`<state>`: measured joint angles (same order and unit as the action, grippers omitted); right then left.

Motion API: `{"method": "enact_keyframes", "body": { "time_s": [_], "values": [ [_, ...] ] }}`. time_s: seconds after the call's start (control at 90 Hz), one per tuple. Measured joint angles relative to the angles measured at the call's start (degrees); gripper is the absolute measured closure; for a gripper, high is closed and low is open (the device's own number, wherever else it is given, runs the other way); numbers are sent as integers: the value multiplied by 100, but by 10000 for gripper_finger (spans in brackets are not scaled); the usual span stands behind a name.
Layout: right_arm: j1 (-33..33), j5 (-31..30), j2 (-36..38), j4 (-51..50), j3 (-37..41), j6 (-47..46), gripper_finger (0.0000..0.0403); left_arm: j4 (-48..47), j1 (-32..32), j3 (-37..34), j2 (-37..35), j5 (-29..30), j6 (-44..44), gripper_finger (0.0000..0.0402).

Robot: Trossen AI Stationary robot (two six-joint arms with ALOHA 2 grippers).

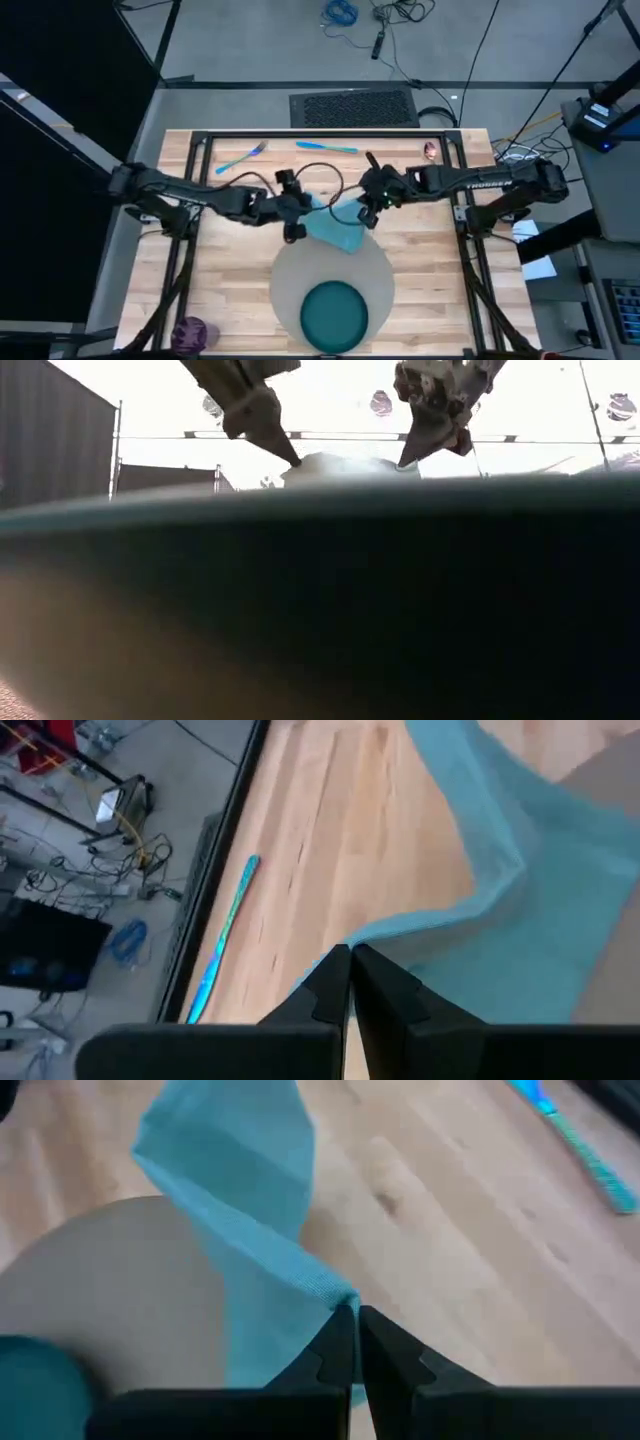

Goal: Set table place
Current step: Fold the blue napkin

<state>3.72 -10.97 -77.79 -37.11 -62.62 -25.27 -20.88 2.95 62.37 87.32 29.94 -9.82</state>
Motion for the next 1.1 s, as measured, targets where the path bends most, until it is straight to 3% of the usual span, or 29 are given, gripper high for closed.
{"method": "enact_keyframes", "body": {
  "time_s": [0.2, 0.344, 1.1],
  "values": [
    [421, 94, 1, -66, 511, 47, 403, 212, -589, 0, 471, -321, -156, 402],
    [270, 247, 12, 181, 865, -141, 403, 242, -786, 0, 695, -599, -151, 401],
    [-800, 532, -160, 555, 939, -1192, 403, -326, -244, 0, 744, -811, 338, 402]
  ]
}}
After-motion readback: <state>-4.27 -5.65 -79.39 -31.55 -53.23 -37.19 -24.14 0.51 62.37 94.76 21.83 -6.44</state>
